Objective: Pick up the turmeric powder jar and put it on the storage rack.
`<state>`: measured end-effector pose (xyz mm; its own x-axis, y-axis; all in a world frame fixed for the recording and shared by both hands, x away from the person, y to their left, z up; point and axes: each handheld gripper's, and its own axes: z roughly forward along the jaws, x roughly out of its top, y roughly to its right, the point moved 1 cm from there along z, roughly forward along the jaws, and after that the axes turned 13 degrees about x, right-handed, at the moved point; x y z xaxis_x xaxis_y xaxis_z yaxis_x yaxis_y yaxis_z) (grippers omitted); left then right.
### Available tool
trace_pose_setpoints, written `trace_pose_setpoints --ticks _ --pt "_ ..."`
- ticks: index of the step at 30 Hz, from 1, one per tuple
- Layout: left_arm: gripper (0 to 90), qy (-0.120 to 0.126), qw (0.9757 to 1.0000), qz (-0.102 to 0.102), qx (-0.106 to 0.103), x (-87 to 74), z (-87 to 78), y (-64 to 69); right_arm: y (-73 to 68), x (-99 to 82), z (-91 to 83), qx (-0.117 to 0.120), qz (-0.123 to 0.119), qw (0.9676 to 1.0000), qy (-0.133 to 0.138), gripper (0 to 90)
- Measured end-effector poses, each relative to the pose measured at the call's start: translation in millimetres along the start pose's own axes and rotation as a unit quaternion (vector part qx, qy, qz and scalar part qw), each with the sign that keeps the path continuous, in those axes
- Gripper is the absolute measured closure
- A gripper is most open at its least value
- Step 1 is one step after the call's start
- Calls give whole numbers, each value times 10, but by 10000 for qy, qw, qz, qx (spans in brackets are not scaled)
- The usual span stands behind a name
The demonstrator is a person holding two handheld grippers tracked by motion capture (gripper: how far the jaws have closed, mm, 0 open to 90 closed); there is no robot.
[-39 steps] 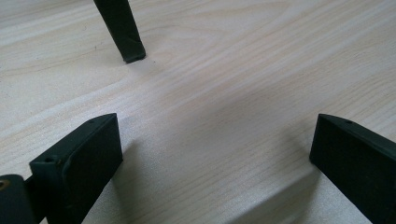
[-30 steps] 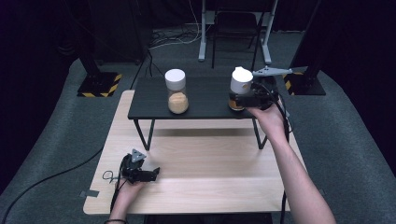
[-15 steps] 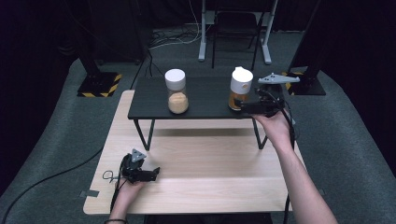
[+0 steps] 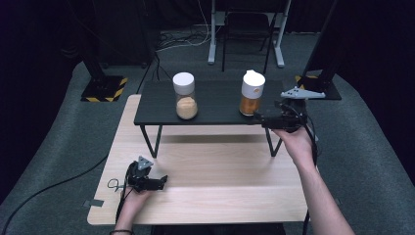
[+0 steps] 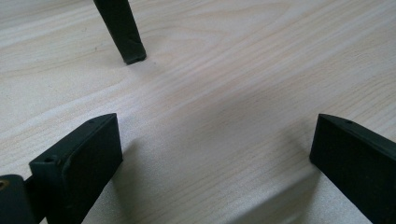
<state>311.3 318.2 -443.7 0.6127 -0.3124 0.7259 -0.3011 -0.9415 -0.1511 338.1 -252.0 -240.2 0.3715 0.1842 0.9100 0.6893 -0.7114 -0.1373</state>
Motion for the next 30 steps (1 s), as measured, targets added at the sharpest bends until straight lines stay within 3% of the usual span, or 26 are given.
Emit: trace_pose_setpoints --ticks 30 --pt "19 -6 10000 -21 20 -1 -3 10 10 -535 -224 -95 2 10000 12 104"
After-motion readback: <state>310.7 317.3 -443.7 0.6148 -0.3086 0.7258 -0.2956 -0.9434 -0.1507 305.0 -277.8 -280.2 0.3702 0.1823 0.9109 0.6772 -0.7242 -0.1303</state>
